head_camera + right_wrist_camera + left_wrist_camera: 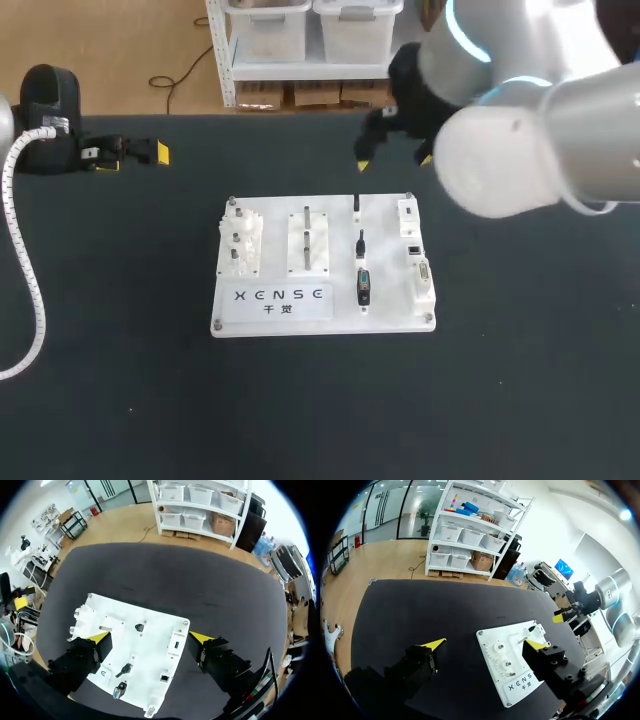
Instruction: Insert the USB connector, Ethernet cable, and multi-pin plug into their matching sockets one by one.
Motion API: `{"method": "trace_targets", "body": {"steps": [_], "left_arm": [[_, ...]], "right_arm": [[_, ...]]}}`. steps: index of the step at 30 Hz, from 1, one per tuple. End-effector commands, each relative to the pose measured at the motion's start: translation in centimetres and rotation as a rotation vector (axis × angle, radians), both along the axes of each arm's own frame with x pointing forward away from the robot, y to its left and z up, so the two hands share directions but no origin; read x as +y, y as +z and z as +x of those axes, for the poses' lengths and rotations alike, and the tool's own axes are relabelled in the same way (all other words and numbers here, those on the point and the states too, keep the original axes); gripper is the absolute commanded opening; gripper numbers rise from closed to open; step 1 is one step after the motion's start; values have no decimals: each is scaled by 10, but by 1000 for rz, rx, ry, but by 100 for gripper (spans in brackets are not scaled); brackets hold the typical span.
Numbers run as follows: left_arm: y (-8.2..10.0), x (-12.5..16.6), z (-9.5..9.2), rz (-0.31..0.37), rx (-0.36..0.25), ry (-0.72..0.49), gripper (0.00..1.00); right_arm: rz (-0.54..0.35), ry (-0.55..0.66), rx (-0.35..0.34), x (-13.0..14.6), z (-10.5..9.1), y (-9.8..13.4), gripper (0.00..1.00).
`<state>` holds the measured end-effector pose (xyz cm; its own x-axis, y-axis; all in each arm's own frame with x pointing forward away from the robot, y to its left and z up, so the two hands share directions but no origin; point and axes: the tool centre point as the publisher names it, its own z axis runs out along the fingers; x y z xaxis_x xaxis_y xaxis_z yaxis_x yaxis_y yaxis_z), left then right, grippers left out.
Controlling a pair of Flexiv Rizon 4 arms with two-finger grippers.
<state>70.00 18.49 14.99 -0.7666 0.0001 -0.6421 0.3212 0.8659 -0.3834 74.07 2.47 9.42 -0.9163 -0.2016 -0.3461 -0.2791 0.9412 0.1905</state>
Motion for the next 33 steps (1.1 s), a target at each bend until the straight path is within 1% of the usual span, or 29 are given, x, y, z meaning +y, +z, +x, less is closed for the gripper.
{"method": "trace_targets", "body": {"steps": [1, 3, 8, 10, 11, 29, 33], "left_arm": [[0, 0, 0, 0, 0, 0, 100], [0, 0, 0, 0, 0, 0, 100], [0, 0, 0, 0, 0, 0, 100], [0, 0, 0, 0, 0, 0, 100], [0, 0, 0, 0, 0, 0, 100], [0, 0, 0, 0, 0, 0, 100], [0, 0, 0, 0, 0, 0, 100]], "right_arm": [[-62, -30, -1, 8, 1, -16, 100], [-77, -27, 13, 9, -1, -23, 100], [-80, -20, 34, 18, -3, -38, 100], [-78, -12, 33, 22, -3, -41, 100], [-71, -7, 46, 23, -3, -42, 100], [-71, -7, 46, 23, -3, -42, 100], [-114, -22, 50, 29, -1, -44, 100]]}}
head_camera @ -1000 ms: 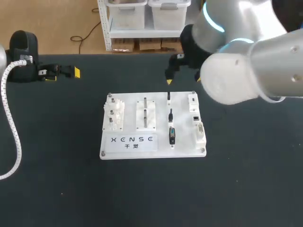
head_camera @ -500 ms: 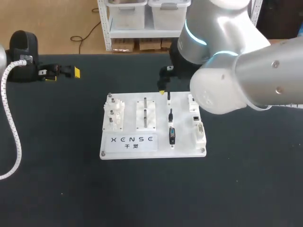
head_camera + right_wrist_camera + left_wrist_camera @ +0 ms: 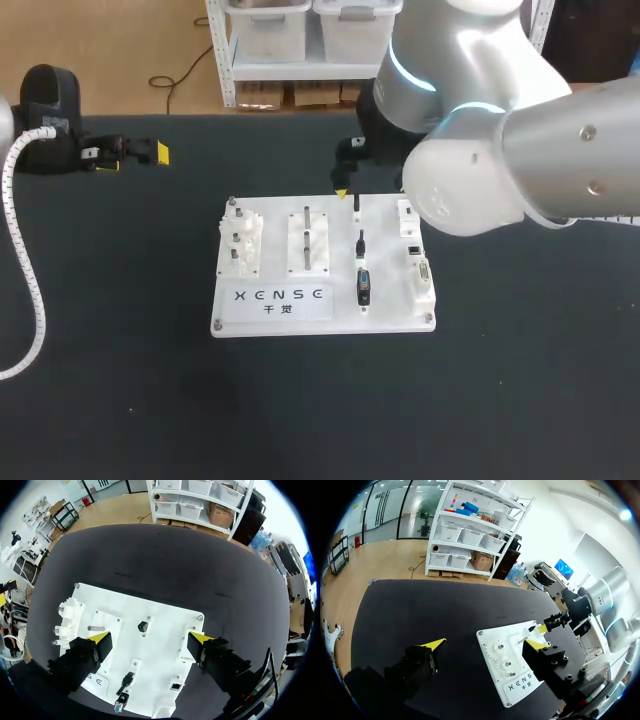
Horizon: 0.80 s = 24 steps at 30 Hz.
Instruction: Insert the USB connector, Ethernet cable, and multi-pin plug into their matching sockets one by one.
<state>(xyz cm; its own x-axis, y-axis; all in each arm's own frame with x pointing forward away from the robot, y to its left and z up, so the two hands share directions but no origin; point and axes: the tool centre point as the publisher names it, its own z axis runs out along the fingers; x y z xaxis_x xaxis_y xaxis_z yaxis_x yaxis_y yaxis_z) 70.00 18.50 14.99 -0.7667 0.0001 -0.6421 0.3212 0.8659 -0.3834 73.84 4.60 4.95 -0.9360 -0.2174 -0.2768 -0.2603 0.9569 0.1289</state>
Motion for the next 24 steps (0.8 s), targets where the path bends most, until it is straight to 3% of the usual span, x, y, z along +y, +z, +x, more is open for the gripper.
{"method": "trace_targets", "body": {"steps": [1, 11, 24], "left_arm": [[0, 0, 0, 0, 0, 0, 100], [0, 0, 0, 0, 0, 0, 100], [0, 0, 0, 0, 0, 0, 100]], "right_arm": [[-35, -10, -4, 10, 3, 0, 100], [-36, -37, 31, 22, 12, -10, 100], [-52, -129, 130, 20, 15, -40, 100]]}}
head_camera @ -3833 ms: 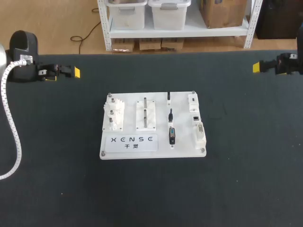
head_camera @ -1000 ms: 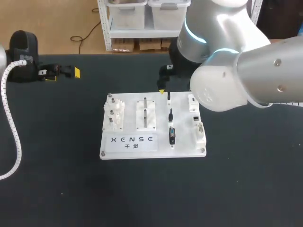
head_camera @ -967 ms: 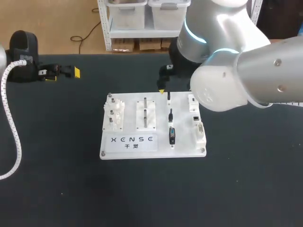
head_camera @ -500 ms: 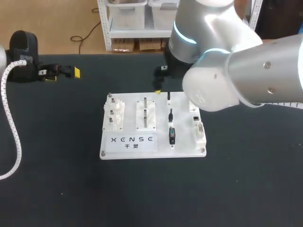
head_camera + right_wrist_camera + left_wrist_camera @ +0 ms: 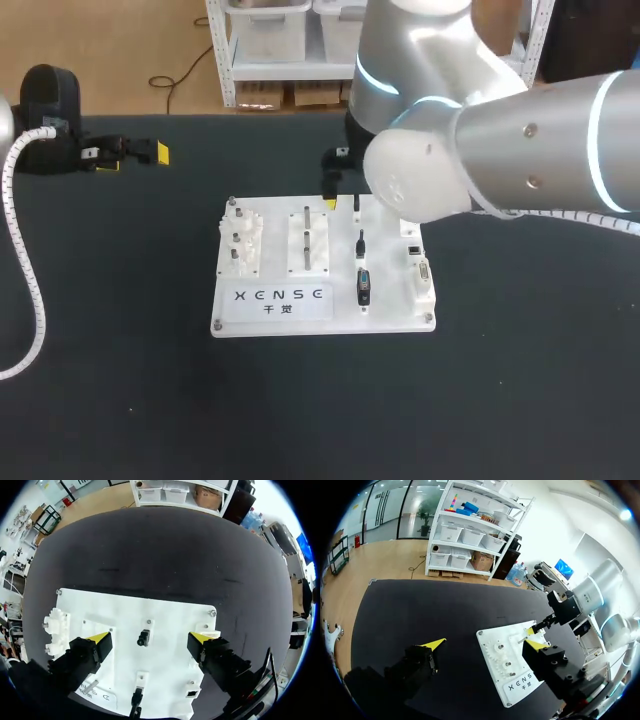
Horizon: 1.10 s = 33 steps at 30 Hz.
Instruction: Insert the USB connector, Ethernet cable, and multi-pin plug into their matching sockets one by one.
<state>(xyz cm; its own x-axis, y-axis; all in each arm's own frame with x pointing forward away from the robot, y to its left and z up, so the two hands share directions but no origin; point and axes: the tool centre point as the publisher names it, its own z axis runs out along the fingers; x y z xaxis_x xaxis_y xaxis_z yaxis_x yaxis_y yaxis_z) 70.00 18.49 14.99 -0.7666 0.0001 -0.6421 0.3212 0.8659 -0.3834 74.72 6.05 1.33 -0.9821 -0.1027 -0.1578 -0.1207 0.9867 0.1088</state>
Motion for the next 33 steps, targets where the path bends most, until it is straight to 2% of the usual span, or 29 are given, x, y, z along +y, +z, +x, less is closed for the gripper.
{"method": "trace_targets", "body": {"steps": [1, 9, 10, 11, 12, 14, 15, 24, 33], "left_arm": [[0, 0, 0, 0, 0, 0, 100], [0, 0, 0, 0, 0, 0, 100], [0, 0, 0, 0, 0, 0, 100], [0, 0, 0, 0, 0, 0, 100], [0, 0, 0, 0, 0, 0, 100], [0, 0, 0, 0, 0, 0, 100], [0, 0, 0, 0, 0, 0, 100], [0, 0, 0, 0, 0, 0, 100], [0, 0, 0, 0, 0, 0, 100]], "right_arm": [[-9, -2, 18, 6, 5, -4, 100], [-9, -9, 23, 9, 6, -5, 100], [-10, -10, 21, 9, 6, -5, 86], [-11, -10, 19, 9, 6, -4, 77], [-11, -10, 19, 9, 6, -4, 73], [-11, -13, 17, 7, 6, -3, 56], [-13, -15, 18, 7, 5, -2, 51], [-14, -28, 30, 2, 1, -4, 44], [-2, -32, 31, 2, 1, -1, 33]]}}
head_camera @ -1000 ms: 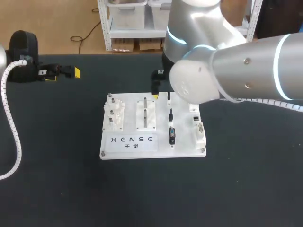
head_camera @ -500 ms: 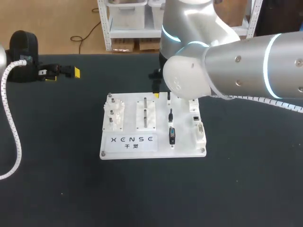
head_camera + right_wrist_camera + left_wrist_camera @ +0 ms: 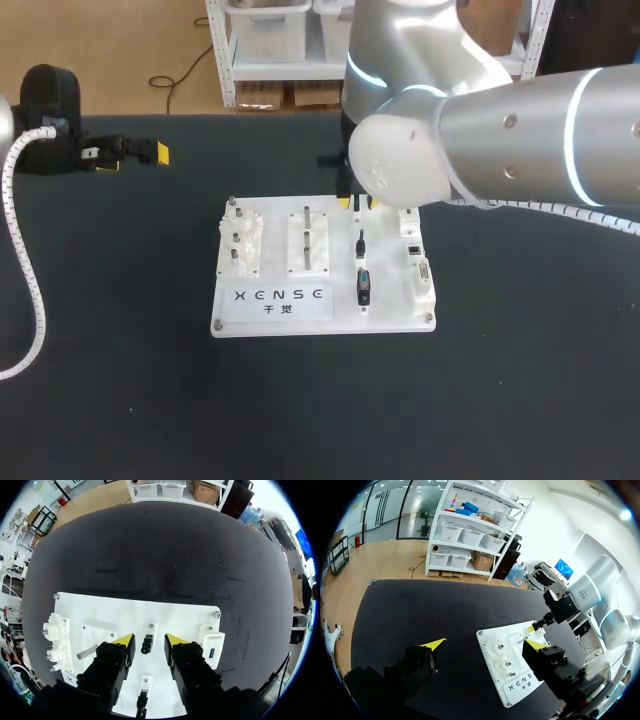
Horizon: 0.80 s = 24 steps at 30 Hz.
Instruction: Insert the USB connector, Ethernet cable, and multi-pin plug into their matching sockets one by one.
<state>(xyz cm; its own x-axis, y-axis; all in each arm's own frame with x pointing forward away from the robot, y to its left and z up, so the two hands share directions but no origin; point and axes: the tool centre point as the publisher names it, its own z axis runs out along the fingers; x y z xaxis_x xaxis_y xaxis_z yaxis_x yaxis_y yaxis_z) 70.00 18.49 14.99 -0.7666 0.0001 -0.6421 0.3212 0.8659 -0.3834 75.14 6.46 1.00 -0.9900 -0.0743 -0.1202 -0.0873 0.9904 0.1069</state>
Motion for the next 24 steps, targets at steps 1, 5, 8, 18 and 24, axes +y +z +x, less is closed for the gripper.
{"method": "trace_targets", "body": {"steps": [1, 5, 8, 18, 24], "left_arm": [[0, 0, 0, 0, 0, 0, 100], [0, 0, 0, 0, 0, 0, 100], [0, 0, 0, 0, 0, 0, 100], [0, 0, 0, 0, 0, 0, 100], [0, 0, 0, 0, 0, 0, 100]], "right_arm": [[5, -2, -7, -2, -3, 2, 29], [8, 2, -8, -1, -3, 2, 23], [14, 3, -7, 0, -4, 3, 17], [35, 12, -26, -1, -6, 9, 3], [35, 11, -42, -3, -6, 15, 2]]}}
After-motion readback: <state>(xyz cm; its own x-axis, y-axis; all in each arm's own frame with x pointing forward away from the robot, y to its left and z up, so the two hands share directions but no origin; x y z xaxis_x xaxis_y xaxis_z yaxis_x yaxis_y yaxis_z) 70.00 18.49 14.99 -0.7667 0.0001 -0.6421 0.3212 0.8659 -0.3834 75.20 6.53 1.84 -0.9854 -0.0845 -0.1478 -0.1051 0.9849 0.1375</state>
